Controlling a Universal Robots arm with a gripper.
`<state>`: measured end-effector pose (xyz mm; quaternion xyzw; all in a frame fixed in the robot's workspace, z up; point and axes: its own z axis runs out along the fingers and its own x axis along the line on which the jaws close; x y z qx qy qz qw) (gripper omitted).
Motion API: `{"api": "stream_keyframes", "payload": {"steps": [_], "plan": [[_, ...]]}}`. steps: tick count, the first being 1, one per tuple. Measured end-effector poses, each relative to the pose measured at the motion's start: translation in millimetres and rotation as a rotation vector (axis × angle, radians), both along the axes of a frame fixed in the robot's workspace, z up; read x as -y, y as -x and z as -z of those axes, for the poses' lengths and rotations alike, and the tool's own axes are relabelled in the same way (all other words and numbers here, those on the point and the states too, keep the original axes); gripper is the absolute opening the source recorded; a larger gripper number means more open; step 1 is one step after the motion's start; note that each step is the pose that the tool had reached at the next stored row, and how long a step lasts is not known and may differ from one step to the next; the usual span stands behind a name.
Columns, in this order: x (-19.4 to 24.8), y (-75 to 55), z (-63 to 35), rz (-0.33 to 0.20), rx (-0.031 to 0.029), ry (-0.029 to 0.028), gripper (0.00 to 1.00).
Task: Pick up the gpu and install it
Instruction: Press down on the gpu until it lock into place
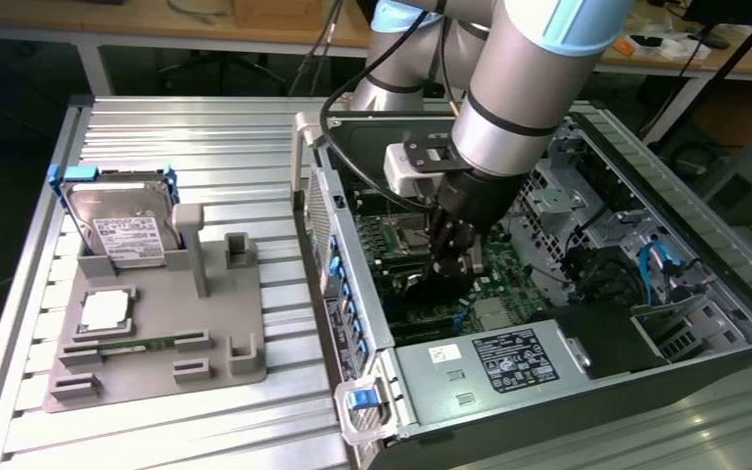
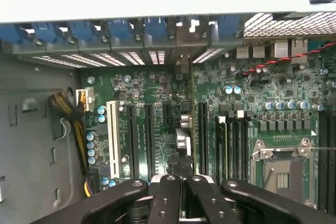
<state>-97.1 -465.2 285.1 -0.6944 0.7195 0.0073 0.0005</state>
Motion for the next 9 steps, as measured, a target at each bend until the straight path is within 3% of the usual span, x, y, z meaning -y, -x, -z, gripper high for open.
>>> {"api": "stream_keyframes", "payload": {"steps": [9], "plan": [[0.0,0.0,-0.4,0.000,-0.0002,-0.0002,0.11]]}}
